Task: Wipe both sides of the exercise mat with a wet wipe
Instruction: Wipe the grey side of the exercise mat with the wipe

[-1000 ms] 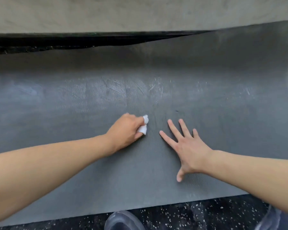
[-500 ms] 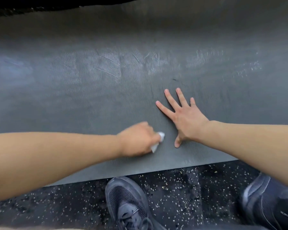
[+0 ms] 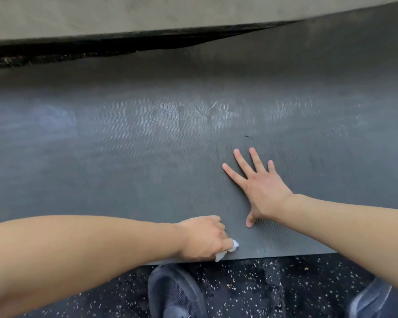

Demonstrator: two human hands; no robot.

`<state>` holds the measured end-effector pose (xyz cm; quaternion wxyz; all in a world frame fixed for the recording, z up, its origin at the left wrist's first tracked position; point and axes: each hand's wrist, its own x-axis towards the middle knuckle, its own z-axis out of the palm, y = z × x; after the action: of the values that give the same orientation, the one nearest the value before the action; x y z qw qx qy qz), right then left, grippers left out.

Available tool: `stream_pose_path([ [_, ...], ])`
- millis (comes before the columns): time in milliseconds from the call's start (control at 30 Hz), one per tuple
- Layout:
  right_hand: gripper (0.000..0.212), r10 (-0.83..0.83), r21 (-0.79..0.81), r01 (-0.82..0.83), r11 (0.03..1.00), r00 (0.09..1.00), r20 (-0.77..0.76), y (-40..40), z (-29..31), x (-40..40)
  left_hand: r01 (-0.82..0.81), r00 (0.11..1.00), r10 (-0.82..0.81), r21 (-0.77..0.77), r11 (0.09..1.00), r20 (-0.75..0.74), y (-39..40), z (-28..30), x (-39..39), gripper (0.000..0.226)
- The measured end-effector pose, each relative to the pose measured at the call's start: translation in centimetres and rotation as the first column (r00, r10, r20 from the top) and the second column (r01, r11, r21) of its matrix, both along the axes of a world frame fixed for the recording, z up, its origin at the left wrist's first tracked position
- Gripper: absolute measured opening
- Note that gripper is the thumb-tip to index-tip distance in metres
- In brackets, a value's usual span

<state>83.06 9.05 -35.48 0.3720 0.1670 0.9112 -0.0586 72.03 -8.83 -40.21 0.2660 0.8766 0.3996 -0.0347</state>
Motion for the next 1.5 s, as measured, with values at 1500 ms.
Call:
stream_pose_path([
  [1500, 0.17, -0.277, -0.003, 0.277, 0.961, 0.96, -0.03, 16.8, -0.1, -11.0, -0.66, 0.741, 0.667, 0.258, 0.705, 0.073, 16.7, -1.0, -11.4, 0.02],
])
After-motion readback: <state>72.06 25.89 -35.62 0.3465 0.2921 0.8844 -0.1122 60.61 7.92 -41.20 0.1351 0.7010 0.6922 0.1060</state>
